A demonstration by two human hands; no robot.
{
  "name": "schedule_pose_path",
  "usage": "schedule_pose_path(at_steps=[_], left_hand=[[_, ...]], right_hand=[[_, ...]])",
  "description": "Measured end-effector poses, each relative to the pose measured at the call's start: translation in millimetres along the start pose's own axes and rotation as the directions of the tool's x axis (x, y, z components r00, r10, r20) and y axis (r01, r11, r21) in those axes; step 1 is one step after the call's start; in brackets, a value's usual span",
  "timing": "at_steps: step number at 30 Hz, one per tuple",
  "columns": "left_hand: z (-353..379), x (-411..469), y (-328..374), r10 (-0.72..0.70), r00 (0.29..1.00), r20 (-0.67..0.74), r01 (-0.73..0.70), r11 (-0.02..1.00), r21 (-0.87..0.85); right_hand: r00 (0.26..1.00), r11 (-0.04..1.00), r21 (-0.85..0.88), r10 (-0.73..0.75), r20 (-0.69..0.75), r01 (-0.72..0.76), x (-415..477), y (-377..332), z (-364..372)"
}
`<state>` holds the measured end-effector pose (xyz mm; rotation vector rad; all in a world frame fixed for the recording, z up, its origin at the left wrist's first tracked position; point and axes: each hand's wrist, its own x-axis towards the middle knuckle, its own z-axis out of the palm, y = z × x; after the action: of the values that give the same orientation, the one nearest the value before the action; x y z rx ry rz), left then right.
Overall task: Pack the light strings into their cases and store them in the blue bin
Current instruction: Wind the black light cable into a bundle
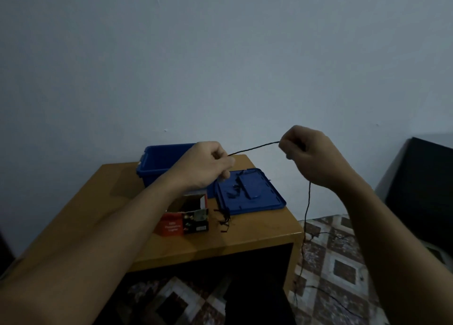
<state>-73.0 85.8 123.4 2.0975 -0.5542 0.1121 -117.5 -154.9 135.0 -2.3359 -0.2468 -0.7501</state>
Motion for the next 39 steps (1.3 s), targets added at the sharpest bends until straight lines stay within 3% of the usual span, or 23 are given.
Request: schedule_pose_path(at_steps=[4, 10, 13, 16, 19, 21, 27, 30, 33, 37, 39], left_hand=[[-11, -37, 16, 0.004, 1.0, 0.017, -0.001, 0.986, -0.168], [-12, -66, 28, 0.022, 0.998, 0.055, -0.007, 0.964, -0.267], [-14, -71, 28, 0.014, 0.999, 0.048, 0.001, 0.951, -0.311], [-17, -75, 27, -0.039, 0.997, 0.062, 0.061, 0.907, -0.417], [-20, -79, 20, -0.085, 0.99, 0.112, 0.125, 0.896, -0.426], [-21, -81, 14, -0.103, 0.988, 0.117, 0.141, 0.905, -0.401], [-22, -77, 11, -0.116, 0.988, 0.104, 0.15, 0.886, -0.438], [-23, -75, 15, -0.108, 0.985, 0.133, 0.159, 0.863, -0.48], [-25, -74, 17, -0.109, 0.981, 0.162, 0.174, 0.865, -0.47], [-28, -73, 16, -0.111, 0.976, 0.186, 0.185, 0.875, -0.447], [-30, -73, 15, -0.125, 0.972, 0.197, 0.203, 0.871, -0.448]], right_hand=[[1.0, 0.996, 0.093, 0.009, -0.016, -0.008, -17, -20, -14], [0.97, 0.946, 0.322, -0.047, 0.24, -0.034, -35, -49, 0], [0.946, 0.926, 0.378, -0.117, 0.301, -0.006, -39, -60, 18], [0.966, 0.912, 0.407, -0.152, 0.208, 0.056, -39, -67, 31], [0.999, 0.881, 0.471, -0.046, 0.001, 0.04, -33, -69, 39], [0.998, 0.874, 0.486, 0.027, -0.051, 0.001, -29, -68, 40], [0.964, 0.89, 0.453, -0.07, 0.255, -0.055, -29, -72, 41], [0.94, 0.917, 0.4, -0.137, 0.311, 0.002, -30, -74, 42], [0.973, 0.923, 0.381, -0.141, 0.184, 0.062, -28, -72, 45], [0.997, 0.883, 0.466, -0.019, -0.076, 0.052, -22, -75, 50], [0.996, 0.867, 0.497, 0.019, -0.091, 0.029, -20, -79, 48]])
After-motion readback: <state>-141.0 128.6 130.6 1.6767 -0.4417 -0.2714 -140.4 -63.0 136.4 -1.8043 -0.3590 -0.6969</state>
